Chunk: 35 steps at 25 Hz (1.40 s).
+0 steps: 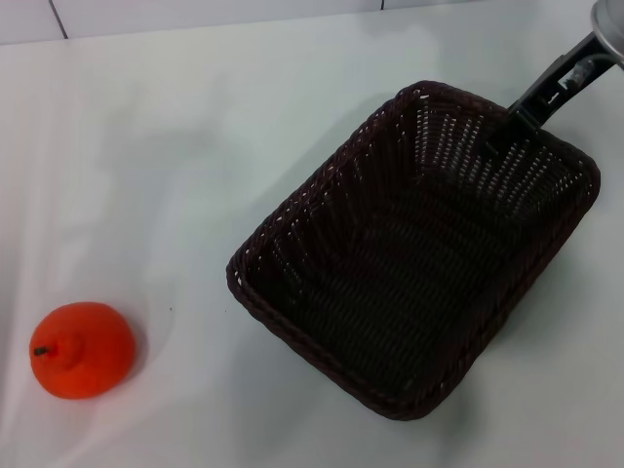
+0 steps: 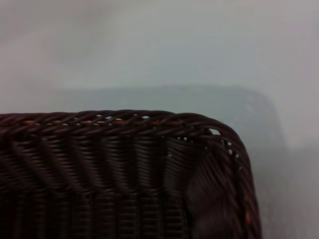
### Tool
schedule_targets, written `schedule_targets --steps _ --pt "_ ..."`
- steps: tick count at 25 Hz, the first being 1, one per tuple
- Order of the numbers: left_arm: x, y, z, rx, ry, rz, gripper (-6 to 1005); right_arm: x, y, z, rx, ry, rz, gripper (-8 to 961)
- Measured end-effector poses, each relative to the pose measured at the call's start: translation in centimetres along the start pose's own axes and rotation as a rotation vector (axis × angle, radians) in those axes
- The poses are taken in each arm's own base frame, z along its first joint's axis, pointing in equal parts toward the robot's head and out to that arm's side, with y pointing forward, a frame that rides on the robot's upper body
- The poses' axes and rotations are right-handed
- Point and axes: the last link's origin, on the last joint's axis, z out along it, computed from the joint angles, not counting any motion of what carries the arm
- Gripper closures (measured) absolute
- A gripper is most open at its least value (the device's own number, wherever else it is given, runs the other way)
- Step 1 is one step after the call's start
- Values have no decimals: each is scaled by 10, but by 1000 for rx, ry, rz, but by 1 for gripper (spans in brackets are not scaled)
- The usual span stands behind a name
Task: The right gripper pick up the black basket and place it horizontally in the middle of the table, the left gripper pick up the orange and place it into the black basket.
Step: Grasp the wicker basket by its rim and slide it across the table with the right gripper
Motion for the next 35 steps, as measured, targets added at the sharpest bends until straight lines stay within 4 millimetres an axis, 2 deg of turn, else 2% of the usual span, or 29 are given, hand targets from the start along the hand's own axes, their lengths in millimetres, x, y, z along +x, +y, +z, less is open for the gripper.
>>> schedule_targets --steps 5,8,14,19,23,28,35 --pt "-2 1 2 -2 -4 -3 100 1 4 4 -21 16 5 107" --pt "-2 1 3 -4 -3 -5 100 -1 5 2 -16 9 11 347" --pt "-2 1 4 -4 1 -4 109 -6 0 1 22 -24 15 594" --pt "-2 1 4 -6 -2 -5 126 -13 -1 -2 65 -24 49 660" --pt "-2 1 4 -7 -2 -6 139 -19 2 -12 115 22 115 713" --pt "-2 0 4 -7 -2 -3 155 -31 10 -22 226 159 255 732" --pt "-2 1 7 -14 3 -5 179 -57 17 -20 427 351 465 758"
